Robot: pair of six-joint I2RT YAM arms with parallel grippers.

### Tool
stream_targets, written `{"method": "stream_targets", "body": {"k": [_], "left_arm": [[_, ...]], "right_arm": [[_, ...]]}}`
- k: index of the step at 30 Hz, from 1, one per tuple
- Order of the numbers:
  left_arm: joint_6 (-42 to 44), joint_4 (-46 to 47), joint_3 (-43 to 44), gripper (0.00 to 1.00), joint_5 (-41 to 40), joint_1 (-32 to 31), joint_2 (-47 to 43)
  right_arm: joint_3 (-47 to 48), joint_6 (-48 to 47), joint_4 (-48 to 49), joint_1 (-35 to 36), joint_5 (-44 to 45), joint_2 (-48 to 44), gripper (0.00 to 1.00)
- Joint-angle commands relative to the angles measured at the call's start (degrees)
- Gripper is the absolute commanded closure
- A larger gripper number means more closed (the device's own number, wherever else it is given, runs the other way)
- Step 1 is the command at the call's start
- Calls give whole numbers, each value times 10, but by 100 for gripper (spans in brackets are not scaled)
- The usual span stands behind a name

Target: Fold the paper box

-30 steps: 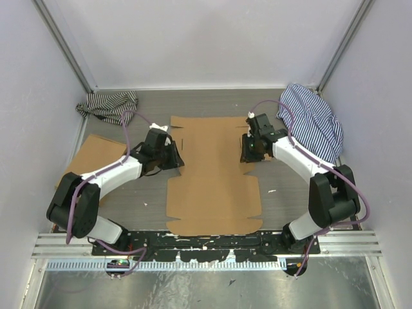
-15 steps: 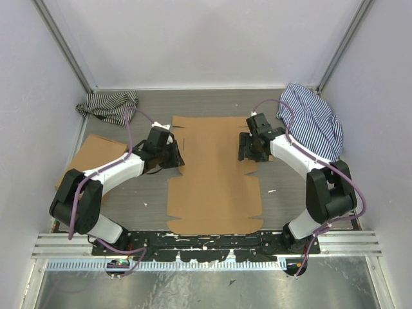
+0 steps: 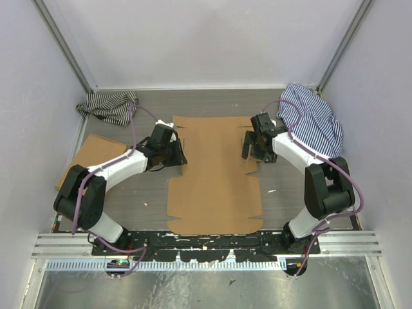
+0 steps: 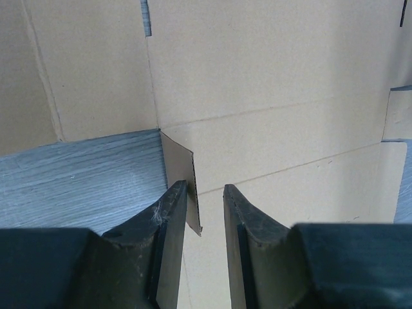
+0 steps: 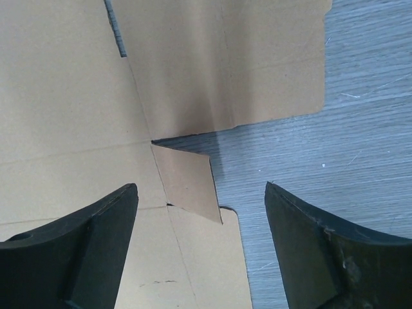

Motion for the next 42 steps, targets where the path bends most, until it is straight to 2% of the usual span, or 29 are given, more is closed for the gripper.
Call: {"method": "stream_targets", "body": {"k": [1, 15, 18, 24, 42], "left_arm": [[3, -1, 25, 63, 8, -3, 10], [-1, 3, 63, 64, 22, -22, 57], [-2, 3, 65, 64, 24, -23, 65], [-4, 13, 69, 64, 34, -24, 80], [-12, 17, 77, 67, 19, -32, 163]], "right_arm": [[3, 6, 25, -2, -24, 14, 16], [-2, -14, 64, 0, -140, 14, 31], [2, -15, 59, 0, -127, 13, 31], [1, -25, 79, 11, -172, 9, 34], [15, -5, 107, 53, -155, 121, 39]]}}
